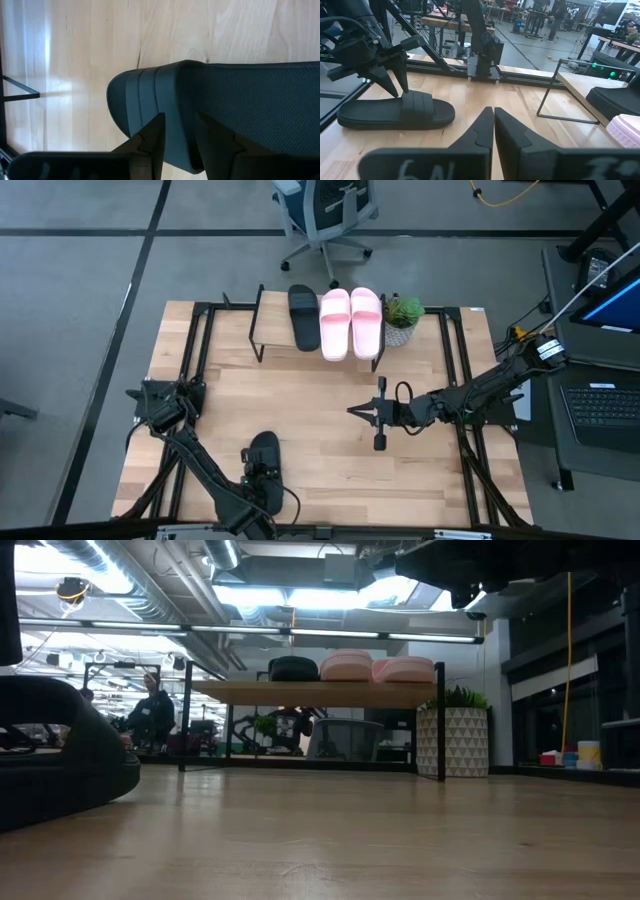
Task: Pick and place slides into the shelf
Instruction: Put the black slides on the shelf
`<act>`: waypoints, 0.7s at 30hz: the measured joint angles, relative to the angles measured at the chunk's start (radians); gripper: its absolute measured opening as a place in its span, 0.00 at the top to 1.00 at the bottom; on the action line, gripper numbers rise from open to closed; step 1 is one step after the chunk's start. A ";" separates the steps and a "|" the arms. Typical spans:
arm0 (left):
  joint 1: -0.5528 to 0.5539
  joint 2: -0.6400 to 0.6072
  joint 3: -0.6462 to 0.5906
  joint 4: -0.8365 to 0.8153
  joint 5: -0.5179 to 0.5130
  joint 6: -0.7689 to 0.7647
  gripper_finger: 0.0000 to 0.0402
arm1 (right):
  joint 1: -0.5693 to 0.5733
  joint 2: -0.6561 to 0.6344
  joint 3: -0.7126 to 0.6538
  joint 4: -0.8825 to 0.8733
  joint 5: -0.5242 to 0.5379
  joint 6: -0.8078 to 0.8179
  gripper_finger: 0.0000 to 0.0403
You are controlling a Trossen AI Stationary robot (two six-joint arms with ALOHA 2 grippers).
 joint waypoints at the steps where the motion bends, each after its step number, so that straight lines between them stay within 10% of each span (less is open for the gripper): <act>1: 0.000 0.000 0.000 0.001 0.000 0.000 0.76 | 0.000 0.000 0.000 0.000 0.000 0.000 0.96; 21: 0.015 0.001 -0.085 0.013 0.003 -0.025 0.76 | 0.000 0.000 0.000 0.000 0.000 0.001 0.96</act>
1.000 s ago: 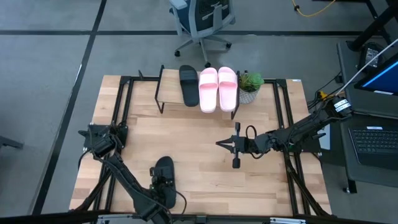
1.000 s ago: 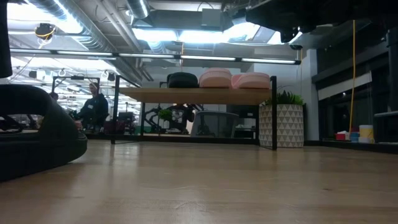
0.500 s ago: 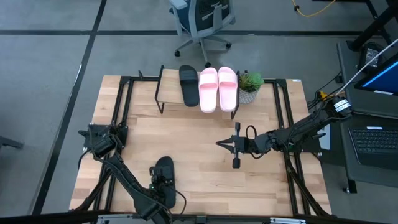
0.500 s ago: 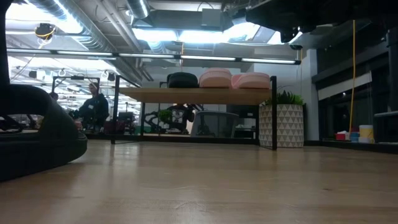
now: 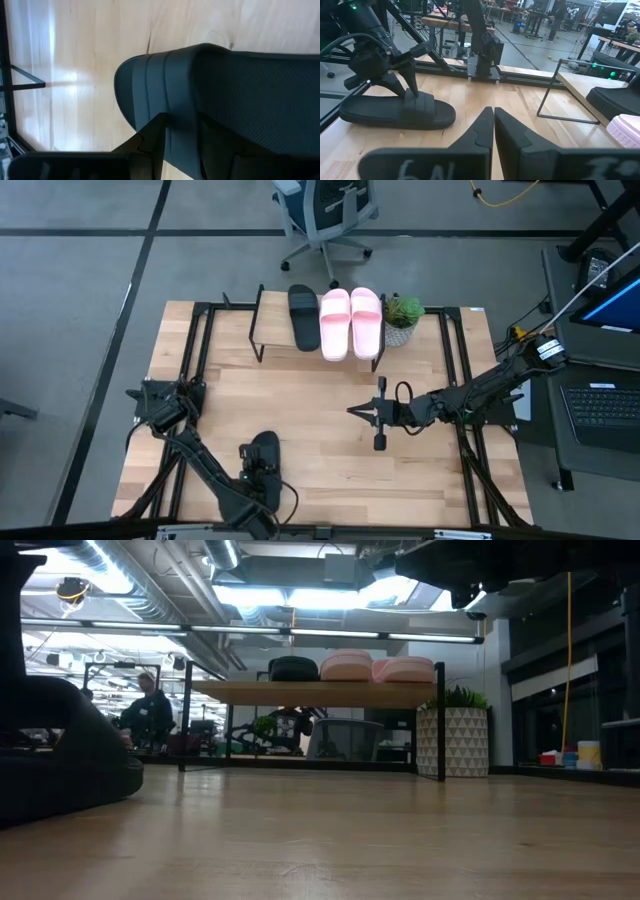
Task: Pick and place slides into the shelf
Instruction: Put the black slides on the shelf
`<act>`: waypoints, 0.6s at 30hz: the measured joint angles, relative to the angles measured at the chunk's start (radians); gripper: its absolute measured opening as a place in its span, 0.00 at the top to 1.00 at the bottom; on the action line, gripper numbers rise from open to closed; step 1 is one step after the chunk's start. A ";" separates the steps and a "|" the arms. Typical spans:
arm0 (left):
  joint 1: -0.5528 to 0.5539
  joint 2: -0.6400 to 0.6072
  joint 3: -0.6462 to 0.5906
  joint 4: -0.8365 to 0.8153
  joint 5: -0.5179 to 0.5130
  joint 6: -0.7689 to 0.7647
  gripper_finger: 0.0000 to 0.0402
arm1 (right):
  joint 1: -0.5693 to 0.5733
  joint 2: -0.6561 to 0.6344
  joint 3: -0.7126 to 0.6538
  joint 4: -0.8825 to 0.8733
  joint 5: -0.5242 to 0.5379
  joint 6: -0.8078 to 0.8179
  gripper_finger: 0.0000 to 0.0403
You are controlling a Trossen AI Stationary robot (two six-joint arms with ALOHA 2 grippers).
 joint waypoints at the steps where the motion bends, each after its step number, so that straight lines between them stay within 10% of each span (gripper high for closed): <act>1: 0.003 0.000 0.000 0.000 0.000 -0.001 0.76 | 0.000 0.000 0.000 0.000 0.000 0.000 0.96; 18: 0.029 0.000 -0.001 -0.017 -0.001 0.006 0.88 | 0.000 0.000 0.000 0.000 0.000 0.000 0.96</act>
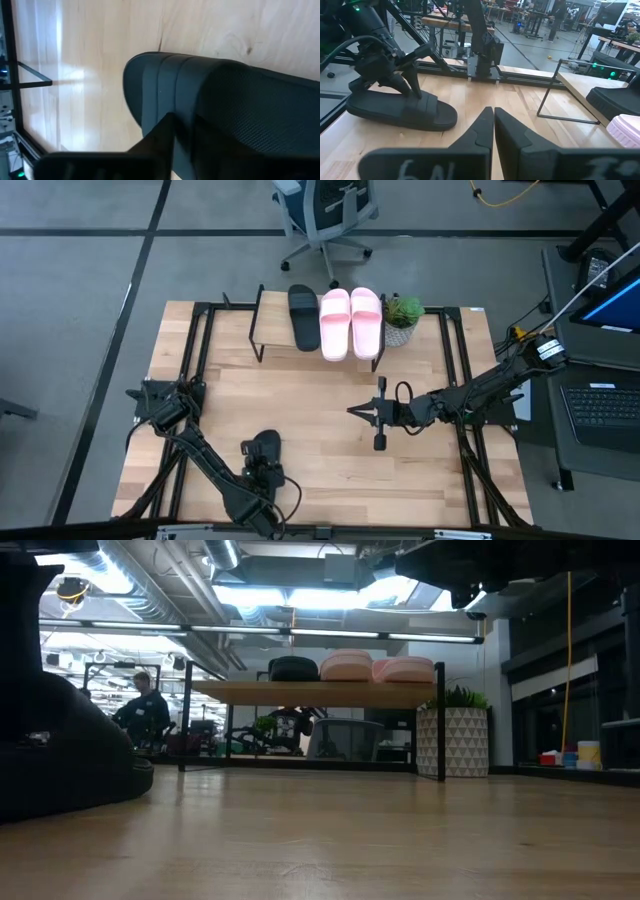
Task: Pick and place slides into the shelf
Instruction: Put the black slides on the shelf
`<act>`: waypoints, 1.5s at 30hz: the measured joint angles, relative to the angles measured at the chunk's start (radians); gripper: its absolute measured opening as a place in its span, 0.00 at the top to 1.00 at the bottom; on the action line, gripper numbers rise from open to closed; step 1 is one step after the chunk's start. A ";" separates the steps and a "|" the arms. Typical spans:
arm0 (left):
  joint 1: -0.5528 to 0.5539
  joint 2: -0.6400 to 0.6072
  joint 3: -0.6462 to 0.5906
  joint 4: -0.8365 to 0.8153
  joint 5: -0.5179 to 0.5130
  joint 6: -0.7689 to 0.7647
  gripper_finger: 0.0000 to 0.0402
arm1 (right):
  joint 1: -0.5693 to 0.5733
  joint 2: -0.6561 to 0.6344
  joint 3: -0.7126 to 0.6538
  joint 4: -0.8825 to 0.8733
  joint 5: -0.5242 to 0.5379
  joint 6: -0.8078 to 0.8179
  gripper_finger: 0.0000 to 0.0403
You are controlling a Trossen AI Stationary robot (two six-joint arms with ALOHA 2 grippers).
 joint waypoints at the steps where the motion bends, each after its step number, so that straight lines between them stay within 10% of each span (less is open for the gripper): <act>1: 0.000 0.000 0.000 -0.005 -0.001 0.000 0.92 | 0.000 0.000 0.000 0.000 0.000 0.000 0.96; 19: -0.022 -0.020 0.022 -0.143 -0.052 -0.040 0.99 | 0.000 0.000 0.000 0.000 0.000 0.000 0.96; 29: -0.022 -0.154 0.039 -0.145 -0.242 -0.014 0.99 | 0.001 0.000 0.000 -0.018 -0.261 0.010 0.96; 45: 0.126 -0.402 0.040 -0.146 -0.513 0.311 0.99 | -0.001 0.000 0.000 -0.022 -0.266 0.023 0.96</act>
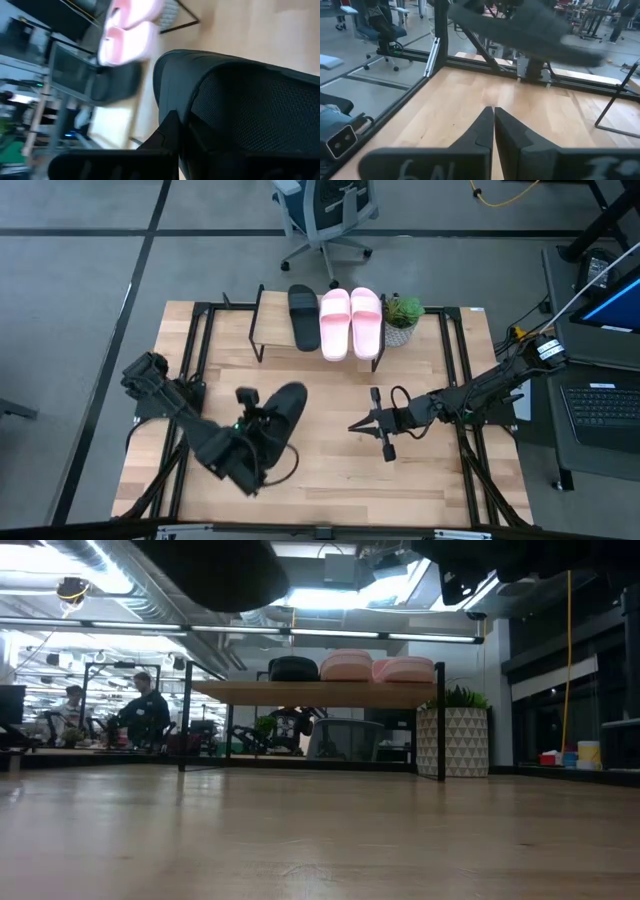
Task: Pick and place slides into the shelf
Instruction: Put the black slides on the shelf
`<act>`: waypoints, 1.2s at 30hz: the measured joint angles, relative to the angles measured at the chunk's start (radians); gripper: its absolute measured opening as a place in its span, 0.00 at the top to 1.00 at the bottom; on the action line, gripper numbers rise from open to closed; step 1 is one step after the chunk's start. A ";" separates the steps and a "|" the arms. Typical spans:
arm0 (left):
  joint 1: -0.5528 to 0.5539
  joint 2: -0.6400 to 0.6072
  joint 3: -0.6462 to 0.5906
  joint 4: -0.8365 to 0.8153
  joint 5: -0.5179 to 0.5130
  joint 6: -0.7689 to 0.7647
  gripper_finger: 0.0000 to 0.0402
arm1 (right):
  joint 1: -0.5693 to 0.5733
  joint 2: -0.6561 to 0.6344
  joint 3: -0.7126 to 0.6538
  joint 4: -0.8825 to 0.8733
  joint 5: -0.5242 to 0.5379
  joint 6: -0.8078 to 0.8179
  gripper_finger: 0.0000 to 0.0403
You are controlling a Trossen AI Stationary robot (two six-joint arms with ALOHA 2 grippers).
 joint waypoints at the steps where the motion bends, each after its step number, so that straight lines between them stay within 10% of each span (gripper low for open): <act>1: 0.018 -0.009 0.000 0.000 -0.010 0.034 0.99 | 0.000 0.000 0.000 0.000 0.000 0.007 0.96; 15: 0.357 -0.148 0.000 0.000 -0.158 0.362 0.99 | -0.006 0.000 -0.001 -0.046 0.001 0.008 0.96; 36: 0.850 -0.147 0.000 0.236 -0.076 0.814 0.99 | -0.184 -0.006 -0.250 0.346 -0.133 0.055 0.96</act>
